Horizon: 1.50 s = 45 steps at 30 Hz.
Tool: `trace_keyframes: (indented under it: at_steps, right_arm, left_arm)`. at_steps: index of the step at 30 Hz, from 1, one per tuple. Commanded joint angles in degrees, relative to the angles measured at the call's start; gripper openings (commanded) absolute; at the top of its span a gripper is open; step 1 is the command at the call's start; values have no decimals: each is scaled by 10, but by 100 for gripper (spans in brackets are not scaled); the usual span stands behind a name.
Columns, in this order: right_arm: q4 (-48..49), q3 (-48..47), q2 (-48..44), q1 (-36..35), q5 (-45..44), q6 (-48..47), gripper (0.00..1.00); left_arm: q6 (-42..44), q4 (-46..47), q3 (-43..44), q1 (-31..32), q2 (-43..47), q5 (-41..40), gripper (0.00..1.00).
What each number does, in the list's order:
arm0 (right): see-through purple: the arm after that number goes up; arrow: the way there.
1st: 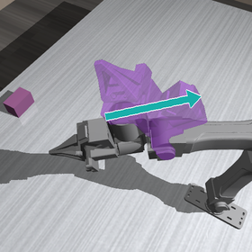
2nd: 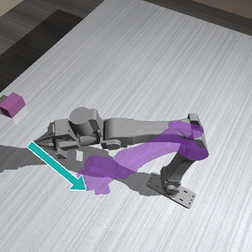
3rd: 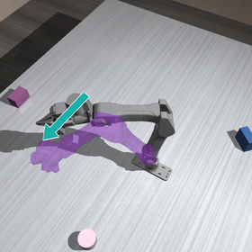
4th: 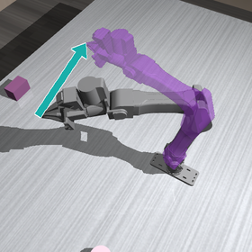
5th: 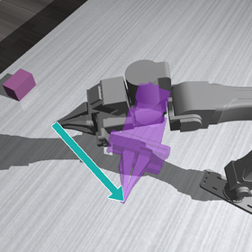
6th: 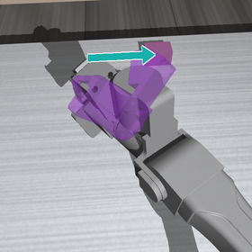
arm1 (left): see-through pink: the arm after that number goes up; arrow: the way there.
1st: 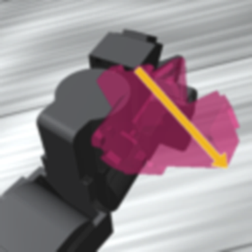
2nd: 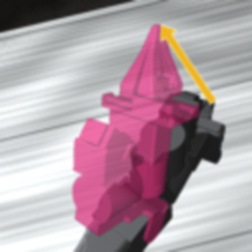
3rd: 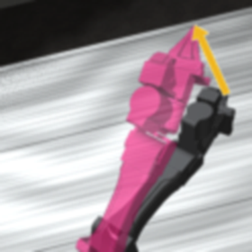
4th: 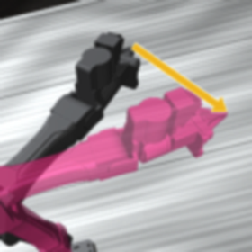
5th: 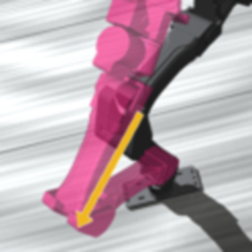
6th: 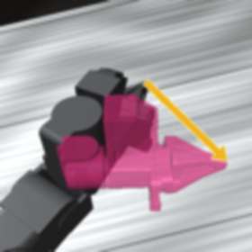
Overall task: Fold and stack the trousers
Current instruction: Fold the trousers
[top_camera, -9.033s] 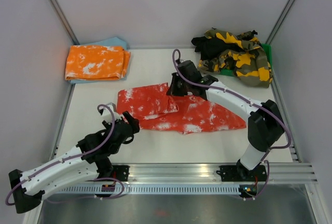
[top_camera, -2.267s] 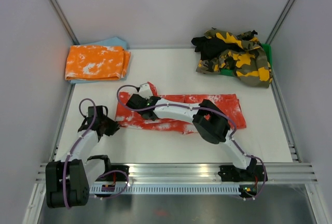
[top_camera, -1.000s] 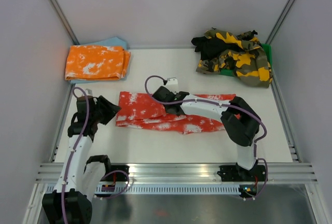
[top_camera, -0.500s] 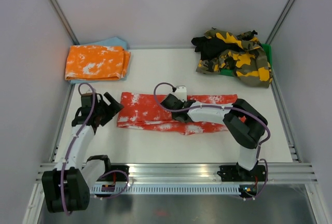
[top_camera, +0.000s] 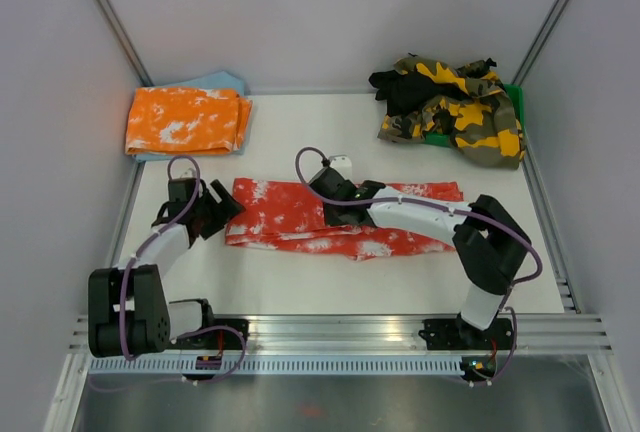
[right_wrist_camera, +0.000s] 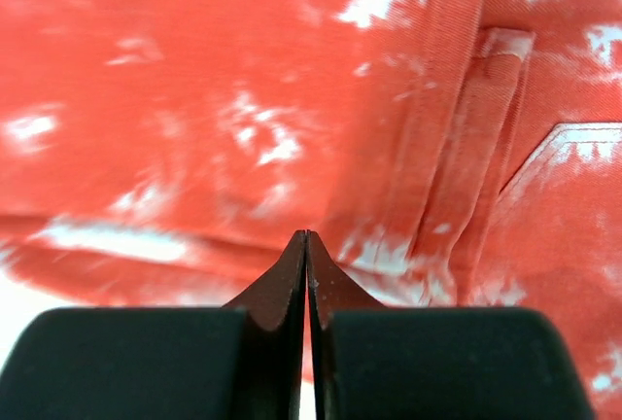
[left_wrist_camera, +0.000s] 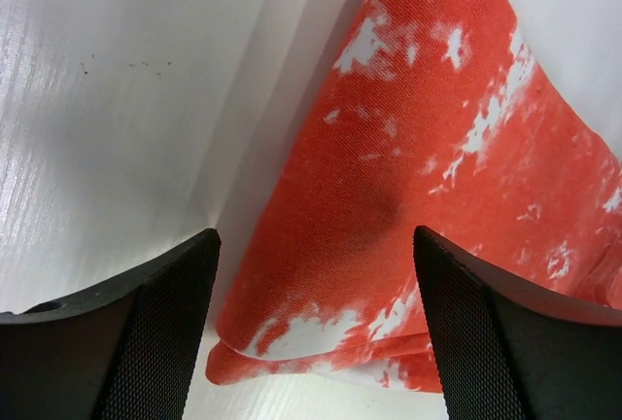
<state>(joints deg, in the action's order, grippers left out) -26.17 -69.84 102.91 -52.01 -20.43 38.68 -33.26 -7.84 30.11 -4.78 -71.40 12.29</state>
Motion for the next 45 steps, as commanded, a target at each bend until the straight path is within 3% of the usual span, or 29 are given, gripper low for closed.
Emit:
trace_keyframes:
  at_steps: [1, 4, 9, 13, 16, 19, 20, 28, 29, 37, 45]
  right_arm:
    - [-12, -22, -60, 8, 69, -12, 5]
    - [-23, -45, -90, 25, 101, -23, 13]
    - [-79, -109, -130, 59, 65, -52, 24]
    - [-76, -89, -178, 87, 42, -41, 32]
    - [-87, -69, -198, 100, 39, -34, 33]
    - [-94, -40, -215, 103, 36, -21, 33]
    - [-95, -26, -219, 105, 35, -13, 33]
    - [-109, 38, -259, 140, 28, -1, 34]
    - [-102, 62, -260, 140, 33, 0, 33]
    - [55, 182, -251, 137, 125, 26, 20]
    - [155, 137, -141, 97, 158, 19, 16]
  left_arm:
    - [27, 67, -9, 0, -2, 12, 86]
    - [35, 76, -11, 0, -8, 7, 86]
    - [40, 100, -10, -1, -35, 22, 85]
    - [34, 114, -14, -1, -62, 31, 82]
    - [23, 138, -22, -1, -78, 40, 81]
    - [28, 130, -14, -1, -88, 49, 74]
    - [29, 129, -12, 0, -89, 52, 71]
    - [28, 107, -1, -1, -81, 66, 5]
    - [28, 98, 7, -1, -74, 65, 2]
    - [100, -24, 122, -1, 76, -15, 2]
    - [131, -67, 240, 0, 125, 19, 2]
